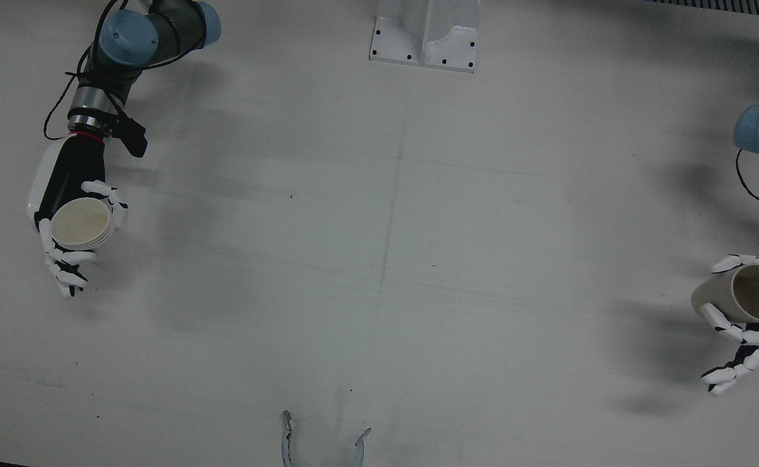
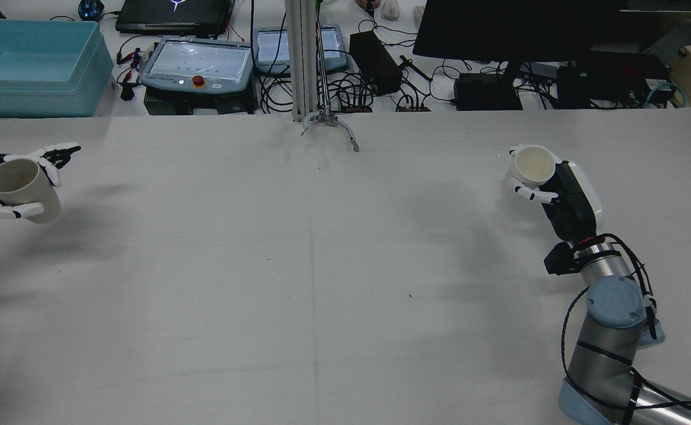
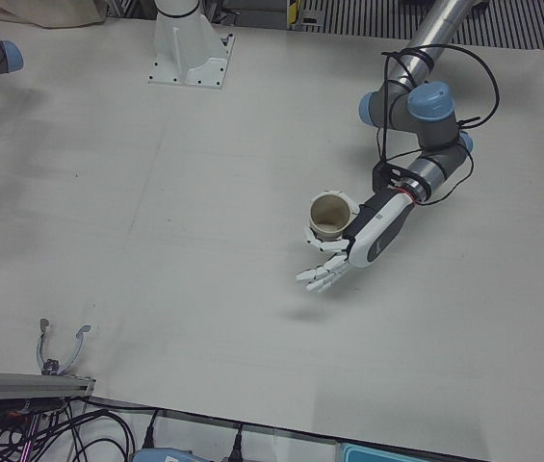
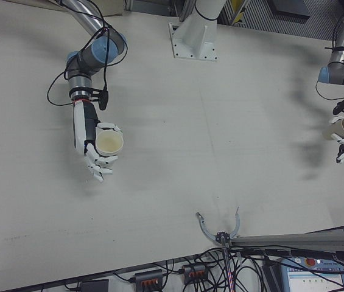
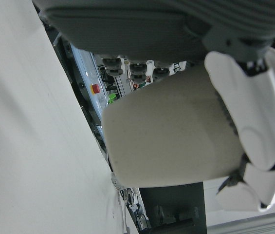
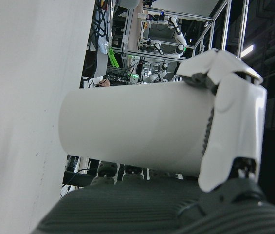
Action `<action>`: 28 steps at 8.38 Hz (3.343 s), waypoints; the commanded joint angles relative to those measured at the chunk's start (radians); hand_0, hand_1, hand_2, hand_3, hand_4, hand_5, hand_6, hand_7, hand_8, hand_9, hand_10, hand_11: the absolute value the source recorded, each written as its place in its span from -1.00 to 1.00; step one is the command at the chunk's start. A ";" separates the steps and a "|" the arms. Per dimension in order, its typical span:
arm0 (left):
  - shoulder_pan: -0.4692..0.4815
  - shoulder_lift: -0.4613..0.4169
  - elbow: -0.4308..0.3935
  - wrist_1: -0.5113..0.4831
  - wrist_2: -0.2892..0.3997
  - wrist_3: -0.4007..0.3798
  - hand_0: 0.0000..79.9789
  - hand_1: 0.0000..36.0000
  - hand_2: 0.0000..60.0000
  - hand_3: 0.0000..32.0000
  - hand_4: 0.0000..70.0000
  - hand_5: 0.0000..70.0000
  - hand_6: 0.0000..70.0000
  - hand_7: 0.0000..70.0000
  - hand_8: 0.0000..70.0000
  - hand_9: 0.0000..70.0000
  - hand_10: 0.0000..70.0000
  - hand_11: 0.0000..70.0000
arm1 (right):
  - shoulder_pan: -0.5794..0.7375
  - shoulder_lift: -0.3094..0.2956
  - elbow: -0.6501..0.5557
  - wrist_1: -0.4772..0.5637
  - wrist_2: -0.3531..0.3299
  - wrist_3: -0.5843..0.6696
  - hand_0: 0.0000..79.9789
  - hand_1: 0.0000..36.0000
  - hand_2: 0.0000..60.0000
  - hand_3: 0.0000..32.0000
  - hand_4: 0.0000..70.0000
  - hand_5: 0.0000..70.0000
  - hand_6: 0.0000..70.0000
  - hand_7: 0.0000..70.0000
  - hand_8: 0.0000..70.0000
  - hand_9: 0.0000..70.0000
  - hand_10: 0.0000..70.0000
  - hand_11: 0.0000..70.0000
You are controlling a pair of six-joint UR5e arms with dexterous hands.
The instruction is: Pour water
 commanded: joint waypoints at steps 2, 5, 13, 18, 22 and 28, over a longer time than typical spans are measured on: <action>0.145 -0.287 -0.078 0.273 0.042 0.004 0.29 0.94 1.00 -1.00 1.00 0.52 -0.43 -0.38 -0.61 -0.60 -0.76 -0.63 | 0.025 0.004 0.154 -0.077 -0.001 -0.010 1.00 1.00 1.00 -1.00 0.42 1.00 -0.22 0.37 -0.48 -0.21 -0.57 -0.25; 0.235 -0.437 -0.068 0.376 0.043 0.039 0.24 0.80 1.00 -1.00 1.00 0.47 -0.45 -0.39 -0.63 -0.63 -0.77 -0.65 | 0.025 0.012 0.189 -0.079 -0.003 -0.041 1.00 1.00 1.00 -1.00 0.30 1.00 -0.24 0.37 -0.51 -0.24 -0.59 -0.28; 0.394 -0.546 -0.023 0.421 0.041 0.091 0.22 0.54 1.00 -1.00 1.00 0.42 -0.46 -0.40 -0.65 -0.65 -0.79 -0.69 | 0.050 0.263 0.330 -0.106 -0.056 -0.699 0.83 1.00 1.00 -1.00 0.31 1.00 -0.18 0.51 -0.63 -0.42 -0.68 -0.43; 0.403 -0.555 -0.035 0.423 0.041 0.091 0.23 0.56 1.00 -1.00 1.00 0.44 -0.47 -0.42 -0.66 -0.66 -0.79 -0.69 | -0.174 0.262 0.611 -0.097 -0.044 -1.504 0.75 1.00 1.00 -1.00 0.08 1.00 -0.28 0.30 -0.70 -0.49 -0.72 -0.48; 0.425 -0.558 -0.040 0.424 0.041 0.094 0.25 0.59 1.00 -1.00 1.00 0.44 -0.49 -0.43 -0.67 -0.67 -0.80 -0.70 | -0.242 0.248 0.588 -0.099 0.040 -1.655 1.00 1.00 1.00 -1.00 0.08 1.00 -0.30 0.19 -0.74 -0.57 -0.75 -0.51; 0.388 -0.550 -0.057 0.424 0.043 0.079 0.25 0.59 1.00 -1.00 1.00 0.45 -0.49 -0.43 -0.67 -0.67 -0.81 -0.70 | -0.190 0.189 0.657 -0.082 0.171 -1.510 1.00 1.00 1.00 -1.00 0.08 1.00 -0.31 0.10 -0.74 -0.59 -0.73 -0.47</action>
